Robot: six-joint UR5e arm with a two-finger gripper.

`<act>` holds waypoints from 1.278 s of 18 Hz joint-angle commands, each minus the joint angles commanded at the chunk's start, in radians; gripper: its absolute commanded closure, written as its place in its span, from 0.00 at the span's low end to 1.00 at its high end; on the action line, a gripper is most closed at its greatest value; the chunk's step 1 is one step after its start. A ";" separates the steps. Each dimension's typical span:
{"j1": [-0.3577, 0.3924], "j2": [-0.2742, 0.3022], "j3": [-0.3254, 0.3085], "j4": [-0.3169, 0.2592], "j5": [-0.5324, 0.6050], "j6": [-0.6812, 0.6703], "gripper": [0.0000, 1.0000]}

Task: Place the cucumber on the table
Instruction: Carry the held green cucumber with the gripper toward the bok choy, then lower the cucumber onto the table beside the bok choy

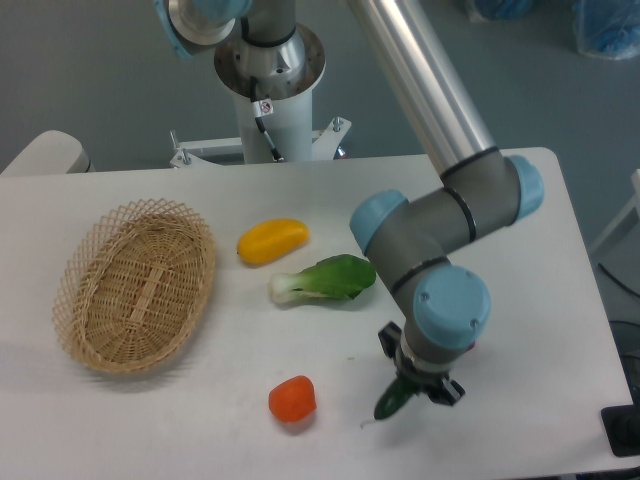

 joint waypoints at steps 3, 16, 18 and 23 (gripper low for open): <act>-0.011 0.019 -0.035 0.000 0.002 0.086 0.82; -0.144 0.068 -0.198 0.072 0.009 0.153 0.79; -0.146 0.078 -0.226 0.112 0.009 0.161 0.79; -0.141 0.078 -0.246 0.181 0.009 0.166 0.61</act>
